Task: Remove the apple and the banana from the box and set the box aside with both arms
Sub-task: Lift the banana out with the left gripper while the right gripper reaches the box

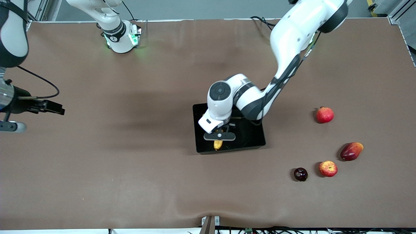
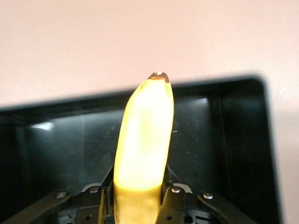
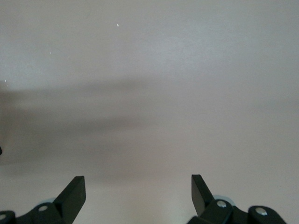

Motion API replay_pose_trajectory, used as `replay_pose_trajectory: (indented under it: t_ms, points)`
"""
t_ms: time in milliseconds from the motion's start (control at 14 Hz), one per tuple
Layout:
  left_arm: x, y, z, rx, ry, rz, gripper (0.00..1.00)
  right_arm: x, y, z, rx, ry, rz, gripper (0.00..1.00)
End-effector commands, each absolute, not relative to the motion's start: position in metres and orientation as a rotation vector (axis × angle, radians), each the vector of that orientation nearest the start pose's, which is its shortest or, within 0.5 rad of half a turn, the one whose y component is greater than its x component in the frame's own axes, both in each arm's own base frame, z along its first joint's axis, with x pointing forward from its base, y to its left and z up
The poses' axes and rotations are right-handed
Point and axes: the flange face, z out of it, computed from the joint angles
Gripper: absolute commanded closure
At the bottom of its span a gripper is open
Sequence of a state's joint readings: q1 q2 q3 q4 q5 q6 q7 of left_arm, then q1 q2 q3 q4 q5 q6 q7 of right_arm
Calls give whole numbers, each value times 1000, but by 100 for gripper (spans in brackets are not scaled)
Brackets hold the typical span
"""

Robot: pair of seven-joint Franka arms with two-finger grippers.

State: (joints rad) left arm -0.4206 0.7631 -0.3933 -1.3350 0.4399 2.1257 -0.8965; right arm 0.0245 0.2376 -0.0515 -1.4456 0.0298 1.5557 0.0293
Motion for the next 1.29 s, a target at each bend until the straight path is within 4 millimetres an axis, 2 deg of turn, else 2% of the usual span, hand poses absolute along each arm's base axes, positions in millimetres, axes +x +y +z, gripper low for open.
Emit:
replay_pose_trajectory:
  t_ms: [0, 214, 286, 429, 571, 643, 714, 786, 857, 1071, 1143, 1214]
  points:
    - [577, -454, 361, -3130, -26, -245, 100, 624, 18, 531, -3097, 42, 224, 0]
    - [601, -401, 406, -3149, 1, -194, 100, 633, 61, 510, -3102, -58, 231, 0]
    - [611, -376, 418, -3151, 32, -156, 100, 635, 75, 499, -3102, -90, 253, 0]
    - [627, -315, 429, -3135, 59, -27, 100, 635, 113, 480, -3100, -179, 288, 0]
    - [633, -262, 427, -3100, 130, 51, 100, 642, 136, 445, -3060, -225, 338, 0]
    - [634, -230, 416, -3077, 153, 94, 100, 642, 150, 437, -3034, -239, 343, 0]
    - [632, -206, 405, -3054, 167, 132, 100, 645, 164, 421, -3026, -261, 342, 0]
    - [628, -195, 391, -3021, 189, 162, 100, 650, 172, 410, -3017, -267, 307, 0]
    - [626, -181, 375, -2965, 200, 177, 100, 651, 188, 402, -2984, -305, 282, 0]
    - [624, -128, 335, -2853, 223, 191, 100, 647, 255, 366, -2922, -416, 220, 0]
    - [624, -110, 327, -2859, 276, 179, 100, 645, 282, 359, -2917, -461, 146, 0]
    - [630, -79, 326, -2868, 370, 174, 100, 644, 305, 347, -2912, -494, 81, 0]
